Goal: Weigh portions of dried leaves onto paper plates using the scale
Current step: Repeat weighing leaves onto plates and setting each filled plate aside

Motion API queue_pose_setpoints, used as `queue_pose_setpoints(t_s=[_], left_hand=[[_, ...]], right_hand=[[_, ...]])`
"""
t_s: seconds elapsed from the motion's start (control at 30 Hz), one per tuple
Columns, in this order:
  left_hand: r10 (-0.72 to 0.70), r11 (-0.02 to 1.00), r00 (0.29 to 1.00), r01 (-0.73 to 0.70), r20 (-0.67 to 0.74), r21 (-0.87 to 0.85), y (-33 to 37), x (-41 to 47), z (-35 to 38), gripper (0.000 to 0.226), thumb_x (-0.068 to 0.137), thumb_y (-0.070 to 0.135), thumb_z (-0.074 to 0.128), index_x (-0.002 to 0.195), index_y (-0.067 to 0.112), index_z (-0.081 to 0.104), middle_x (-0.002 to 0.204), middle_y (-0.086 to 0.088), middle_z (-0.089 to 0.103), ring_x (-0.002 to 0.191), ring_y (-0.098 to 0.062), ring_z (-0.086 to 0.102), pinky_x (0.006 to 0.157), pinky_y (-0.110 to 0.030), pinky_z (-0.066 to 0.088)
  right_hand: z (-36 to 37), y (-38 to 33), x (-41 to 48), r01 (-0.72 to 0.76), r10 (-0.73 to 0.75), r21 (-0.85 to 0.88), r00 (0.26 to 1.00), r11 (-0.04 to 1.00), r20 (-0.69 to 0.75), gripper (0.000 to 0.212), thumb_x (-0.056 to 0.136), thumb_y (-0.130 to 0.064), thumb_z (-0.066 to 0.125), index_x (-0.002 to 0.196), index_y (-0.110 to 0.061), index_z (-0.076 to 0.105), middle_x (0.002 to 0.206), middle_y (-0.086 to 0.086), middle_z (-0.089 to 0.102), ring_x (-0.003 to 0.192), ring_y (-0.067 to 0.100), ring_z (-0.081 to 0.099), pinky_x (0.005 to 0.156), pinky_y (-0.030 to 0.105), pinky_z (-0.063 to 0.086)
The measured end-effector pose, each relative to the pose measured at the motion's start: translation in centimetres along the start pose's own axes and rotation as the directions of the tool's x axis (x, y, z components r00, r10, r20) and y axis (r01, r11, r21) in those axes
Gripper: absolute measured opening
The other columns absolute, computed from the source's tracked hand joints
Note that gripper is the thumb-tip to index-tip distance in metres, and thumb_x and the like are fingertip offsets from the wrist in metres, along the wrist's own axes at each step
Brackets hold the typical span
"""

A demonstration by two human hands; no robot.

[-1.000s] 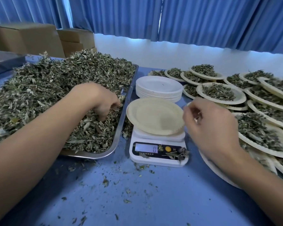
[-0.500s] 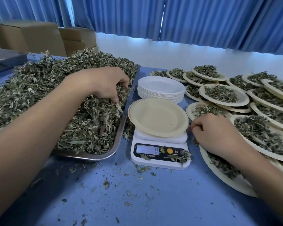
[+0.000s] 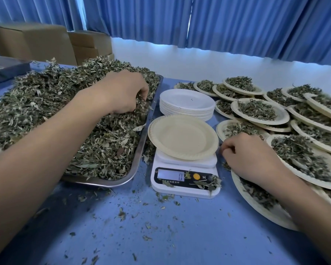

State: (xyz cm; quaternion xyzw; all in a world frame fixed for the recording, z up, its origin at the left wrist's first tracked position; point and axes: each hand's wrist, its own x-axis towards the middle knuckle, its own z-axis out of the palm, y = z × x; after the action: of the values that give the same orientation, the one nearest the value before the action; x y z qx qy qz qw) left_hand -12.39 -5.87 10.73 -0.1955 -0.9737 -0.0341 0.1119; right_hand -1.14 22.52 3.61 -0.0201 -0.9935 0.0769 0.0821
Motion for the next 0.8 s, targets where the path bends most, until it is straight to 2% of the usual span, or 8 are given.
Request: queue_pose_setpoints(t_s=[0.07, 0.17, 0.23, 0.4, 0.5, 0.6, 0.7, 0.8], left_hand=[[0.028, 0.999, 1.000, -0.028, -0.006, 0.043, -0.1, -0.1, 0.0, 0.042, 0.078, -0.006, 0.068, 0.094, 0.033, 0.065, 0.104, -0.001, 0.060, 0.088, -0.023, 0.049, 0.101, -0.046, 0.044], [0.055, 0.998, 0.998, -0.055, -0.002, -0.014, -0.5, -0.1, -0.2, 0.040, 0.078, -0.008, 0.067, 0.098, 0.026, 0.072, 0.113, -0.005, 0.065, 0.094, -0.028, 0.059, 0.086, -0.039, 0.051], [0.065, 0.995, 0.997, -0.068, -0.044, -0.074, -0.5, -0.1, -0.3, 0.038, 0.078, -0.008, 0.067, 0.098, 0.024, 0.073, 0.113, -0.006, 0.067, 0.086, -0.025, 0.062, 0.083, -0.036, 0.052], [0.098, 0.941, 0.980, -0.149, -0.175, -0.303, 0.8, -0.2, -0.3, 0.027, 0.077, 0.003, 0.077, 0.097, 0.021, 0.076, 0.100, 0.001, 0.073, 0.100, -0.021, 0.065, 0.094, -0.031, 0.049], [0.058, 0.820, 0.969, -0.182, -0.239, -0.542, 2.5, -0.5, 0.2, 0.026, 0.076, 0.002, 0.079, 0.097, 0.017, 0.075, 0.092, 0.000, 0.076, 0.089, -0.019, 0.071, 0.089, -0.037, 0.057], [0.056, 0.628, 0.992, -0.124, -0.114, -0.768, 4.2, -0.8, 1.2, 0.026, 0.079, 0.004, 0.082, 0.101, 0.013, 0.073, 0.094, -0.001, 0.077, 0.088, -0.015, 0.074, 0.085, -0.032, 0.060], [0.214, 0.738, 0.969, -0.076, 0.125, -0.670, 4.8, -0.8, 2.3, 0.023, 0.082, 0.024, 0.083, 0.103, 0.024, 0.074, 0.102, 0.006, 0.074, 0.093, -0.007, 0.071, 0.090, -0.031, 0.058], [0.179, 0.682, 0.984, -0.122, 0.003, -0.721, 4.5, -0.6, 1.9, 0.013, 0.087, 0.021, 0.079, 0.099, 0.020, 0.076, 0.096, 0.006, 0.076, 0.088, -0.006, 0.071, 0.087, -0.029, 0.057]], right_hand=[[-0.1, -0.1, -0.1, -0.004, 0.004, 0.002, 1.000, 1.000, 0.004, 0.028, 0.088, -0.015, 0.050, 0.076, -0.021, 0.074, 0.066, -0.003, 0.070, 0.066, 0.021, 0.064, 0.064, 0.036, 0.057], [-0.1, -0.2, -0.2, -0.010, 0.010, -0.006, 1.000, 1.000, 0.013, 0.028, 0.088, -0.016, 0.049, 0.076, -0.022, 0.074, 0.069, -0.003, 0.070, 0.068, 0.021, 0.064, 0.065, 0.037, 0.057], [-0.1, -0.2, -0.2, -0.015, 0.015, -0.008, 1.000, 1.000, 0.011, 0.027, 0.089, -0.016, 0.050, 0.077, -0.020, 0.074, 0.069, -0.002, 0.070, 0.068, 0.022, 0.064, 0.064, 0.037, 0.057], [-0.1, -0.2, -0.2, -0.018, 0.018, -0.001, 1.000, 1.000, 0.013, 0.027, 0.089, -0.016, 0.050, 0.076, -0.020, 0.073, 0.068, -0.003, 0.068, 0.066, 0.021, 0.063, 0.061, 0.038, 0.057], [-0.1, -0.3, -0.3, -0.030, 0.029, 0.011, 0.999, 1.000, 0.017, 0.027, 0.088, -0.017, 0.051, 0.074, -0.023, 0.072, 0.069, -0.005, 0.069, 0.071, 0.022, 0.064, 0.064, 0.039, 0.058], [-0.2, -0.4, -0.4, -0.034, 0.033, 0.018, 0.999, 0.999, 0.023, 0.027, 0.089, -0.017, 0.051, 0.074, -0.024, 0.072, 0.070, -0.006, 0.069, 0.074, 0.023, 0.064, 0.066, 0.039, 0.058], [-0.2, -0.5, -0.5, -0.048, 0.048, 0.014, 0.999, 0.999, 0.022, 0.027, 0.090, -0.017, 0.050, 0.075, -0.024, 0.072, 0.071, -0.004, 0.069, 0.074, 0.025, 0.064, 0.066, 0.039, 0.058], [-0.2, -0.5, -0.5, -0.053, 0.052, 0.010, 0.998, 0.999, 0.020, 0.026, 0.090, -0.017, 0.050, 0.077, -0.024, 0.072, 0.070, -0.004, 0.069, 0.072, 0.024, 0.065, 0.065, 0.038, 0.058]])
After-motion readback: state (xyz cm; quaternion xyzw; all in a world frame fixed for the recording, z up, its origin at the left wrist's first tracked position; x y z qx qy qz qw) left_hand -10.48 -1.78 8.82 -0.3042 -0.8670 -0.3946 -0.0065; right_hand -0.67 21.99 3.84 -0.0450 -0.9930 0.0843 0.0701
